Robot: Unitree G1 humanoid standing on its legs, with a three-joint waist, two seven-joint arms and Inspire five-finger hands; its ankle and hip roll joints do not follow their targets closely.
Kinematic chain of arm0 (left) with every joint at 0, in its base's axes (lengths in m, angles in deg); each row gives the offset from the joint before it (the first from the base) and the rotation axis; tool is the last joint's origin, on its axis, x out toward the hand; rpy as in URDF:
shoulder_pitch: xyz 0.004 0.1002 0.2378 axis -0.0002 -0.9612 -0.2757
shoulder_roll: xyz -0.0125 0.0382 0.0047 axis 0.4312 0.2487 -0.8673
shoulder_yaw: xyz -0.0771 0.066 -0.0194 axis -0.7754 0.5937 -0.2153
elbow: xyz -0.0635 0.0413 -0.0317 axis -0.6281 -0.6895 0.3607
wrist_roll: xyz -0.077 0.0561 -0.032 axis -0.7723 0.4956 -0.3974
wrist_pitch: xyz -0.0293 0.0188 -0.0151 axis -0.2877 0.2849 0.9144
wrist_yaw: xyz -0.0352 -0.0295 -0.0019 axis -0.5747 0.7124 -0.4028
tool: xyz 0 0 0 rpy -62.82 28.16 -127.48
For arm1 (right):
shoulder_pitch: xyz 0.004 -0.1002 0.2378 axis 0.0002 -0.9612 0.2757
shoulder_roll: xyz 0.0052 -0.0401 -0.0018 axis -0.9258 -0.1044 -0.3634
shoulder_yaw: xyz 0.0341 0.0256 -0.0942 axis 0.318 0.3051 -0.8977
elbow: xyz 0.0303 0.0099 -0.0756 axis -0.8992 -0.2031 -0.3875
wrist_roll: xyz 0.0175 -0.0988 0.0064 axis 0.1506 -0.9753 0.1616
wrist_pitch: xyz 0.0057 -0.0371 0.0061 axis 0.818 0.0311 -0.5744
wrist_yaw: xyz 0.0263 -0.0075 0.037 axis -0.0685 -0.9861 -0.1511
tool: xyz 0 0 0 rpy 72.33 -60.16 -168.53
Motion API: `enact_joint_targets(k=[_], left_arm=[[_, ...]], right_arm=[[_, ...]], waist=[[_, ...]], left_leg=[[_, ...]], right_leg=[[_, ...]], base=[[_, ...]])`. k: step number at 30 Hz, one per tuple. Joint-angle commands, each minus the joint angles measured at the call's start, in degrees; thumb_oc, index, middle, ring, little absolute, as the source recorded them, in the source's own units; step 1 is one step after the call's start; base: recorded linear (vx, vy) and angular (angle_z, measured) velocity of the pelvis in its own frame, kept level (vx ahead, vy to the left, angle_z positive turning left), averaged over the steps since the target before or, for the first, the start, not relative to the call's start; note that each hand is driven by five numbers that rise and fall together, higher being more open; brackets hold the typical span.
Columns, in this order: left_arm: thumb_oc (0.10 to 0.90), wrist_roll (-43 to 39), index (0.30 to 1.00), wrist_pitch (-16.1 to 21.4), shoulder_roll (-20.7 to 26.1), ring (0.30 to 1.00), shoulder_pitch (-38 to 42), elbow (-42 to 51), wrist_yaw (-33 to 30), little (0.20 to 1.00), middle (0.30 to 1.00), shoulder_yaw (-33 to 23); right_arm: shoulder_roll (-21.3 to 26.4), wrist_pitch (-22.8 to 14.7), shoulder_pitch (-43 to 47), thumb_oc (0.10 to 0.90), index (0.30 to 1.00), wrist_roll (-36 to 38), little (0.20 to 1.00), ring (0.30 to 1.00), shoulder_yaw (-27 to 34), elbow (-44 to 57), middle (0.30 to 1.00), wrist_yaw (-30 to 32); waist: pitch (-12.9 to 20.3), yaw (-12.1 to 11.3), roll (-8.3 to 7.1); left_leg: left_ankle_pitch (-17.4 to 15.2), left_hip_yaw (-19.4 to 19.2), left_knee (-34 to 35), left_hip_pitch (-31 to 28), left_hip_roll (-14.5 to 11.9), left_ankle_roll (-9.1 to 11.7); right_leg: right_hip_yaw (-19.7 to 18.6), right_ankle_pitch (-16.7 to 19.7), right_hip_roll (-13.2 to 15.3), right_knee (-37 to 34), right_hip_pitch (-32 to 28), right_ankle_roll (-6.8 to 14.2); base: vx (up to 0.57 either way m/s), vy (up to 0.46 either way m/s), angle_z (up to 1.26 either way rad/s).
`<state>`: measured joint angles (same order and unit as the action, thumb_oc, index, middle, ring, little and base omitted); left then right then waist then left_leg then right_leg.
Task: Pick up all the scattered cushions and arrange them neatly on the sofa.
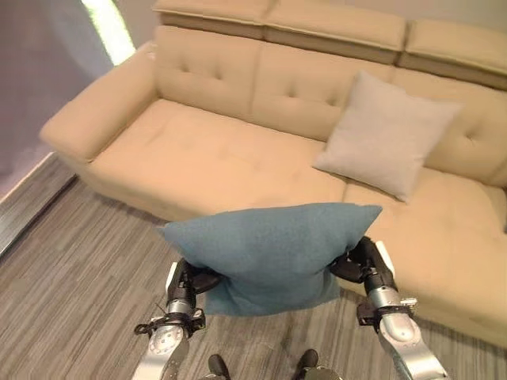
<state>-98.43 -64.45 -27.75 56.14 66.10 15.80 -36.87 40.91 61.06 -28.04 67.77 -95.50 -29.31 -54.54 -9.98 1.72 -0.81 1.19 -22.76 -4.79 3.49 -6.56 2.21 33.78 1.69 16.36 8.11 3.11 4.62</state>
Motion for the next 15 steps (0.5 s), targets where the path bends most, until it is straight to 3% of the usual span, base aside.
enact_joint_targets(k=[1,2,3,4,5,6,9,10,15], left_arm=[[0.400,2.66,0.300,5.96,0.44,0.300,3.46,10.07,5.51,0.300,0.300,0.52],[0.400,3.21,0.300,5.77,0.91,0.300,3.71,9.84,5.51,0.300,0.300,0.69],[0.400,3.22,0.300,5.76,0.95,0.300,3.74,9.83,5.49,0.300,0.300,0.68],[0.400,3.44,0.300,5.98,0.57,0.300,4.26,9.36,5.59,0.300,0.300,1.29],[0.400,3.45,0.300,5.99,0.57,0.300,4.27,9.34,5.60,0.300,0.300,1.29],[0.400,3.27,0.300,6.22,-0.27,0.300,4.41,8.92,6.21,0.300,0.300,1.65],[0.400,3.32,0.300,6.13,-0.51,0.300,4.60,8.50,6.39,0.300,0.300,1.77],[0.400,3.21,0.300,5.67,-0.68,0.300,5.65,7.94,6.40,0.300,0.300,2.22],[0.400,4.04,0.300,5.59,-0.79,0.300,7.28,7.41,6.71,0.300,0.300,2.81]], right_arm=[[-2.15,-6.40,7.61,0.400,0.300,-2.22,0.300,0.300,-3.79,6.52,0.300,-3.96],[-2.97,-6.37,7.32,0.400,0.300,-2.17,0.300,0.300,-4.03,6.26,0.300,-4.07],[-3.02,-6.42,7.38,0.400,0.300,-2.18,0.300,0.300,-4.04,6.19,0.300,-4.07],[-3.34,-6.35,6.94,0.400,0.300,-1.84,0.300,0.300,-3.55,6.13,0.300,-4.40],[-3.34,-6.35,6.94,0.400,0.300,-1.84,0.300,0.300,-3.55,6.13,0.300,-4.41],[-2.94,-6.64,6.71,0.400,0.300,-1.66,0.300,0.300,-3.02,5.87,0.300,-4.38],[-2.80,-6.76,6.67,0.400,0.300,-1.54,0.300,0.300,-2.94,5.88,0.300,-4.44],[-2.59,-6.73,6.53,0.400,0.300,-1.59,0.300,0.300,-2.33,5.97,0.300,-4.42],[-2.11,-6.91,5.79,0.400,0.300,-2.14,0.300,0.300,-1.39,5.70,0.300,-4.37]], waist=[[2.73,-1.52,-0.84],[1.78,-1.50,-0.82],[1.79,-1.49,-0.97],[1.21,0.48,-1.39],[1.36,0.42,-1.42],[1.56,1.26,-1.49],[1.71,1.32,-1.45],[1.77,1.84,-1.70],[2.03,2.10,-3.14]], left_leg=[[-7.81,2.90,-3.03,2.06,-0.19,-1.92],[-8.27,4.43,-2.36,1.43,0.88,-2.56],[-8.31,4.41,-2.35,1.46,1.04,-2.61],[-6.67,7.10,-1.64,2.00,2.69,-3.18],[-6.60,7.02,-1.58,2.14,2.71,-3.18],[-5.76,11.07,-0.43,2.60,5.39,-3.61],[-5.45,12.62,0.54,2.44,6.19,-3.67],[-4.93,16.30,1.87,1.75,7.90,-3.30],[-5.63,20.60,1.24,1.33,10.36,-3.23]], right_leg=[[-3.70,-3.32,-1.54,2.98,2.40,1.91],[-6.66,-4.13,-1.27,7.45,4.40,2.07],[-6.78,-4.45,-0.98,8.00,4.69,2.12],[-17.01,-5.74,-6.50,8.39,8.36,1.07],[-17.10,-5.74,-6.49,8.46,8.61,1.04],[-24.40,-5.47,-10.76,6.30,10.47,1.37],[-25.39,-5.06,-11.71,5.49,10.83,1.04],[-27.02,-3.81,-14.32,3.27,12.23,0.79],[-27.34,-1.82,-14.77,0.20,11.35,0.64]], base=[[-0.05,0.323,0.21],[-0.02,0.242,0.32],[-0.04,0.247,0.55],[-0.03,0.106,0.78],[0.05,0.209,1.02],[0.13,0.117,1.32],[0.11,0.041,1.26],[0.16,-0.006,0.73],[0.20,-0.063,0.79]])
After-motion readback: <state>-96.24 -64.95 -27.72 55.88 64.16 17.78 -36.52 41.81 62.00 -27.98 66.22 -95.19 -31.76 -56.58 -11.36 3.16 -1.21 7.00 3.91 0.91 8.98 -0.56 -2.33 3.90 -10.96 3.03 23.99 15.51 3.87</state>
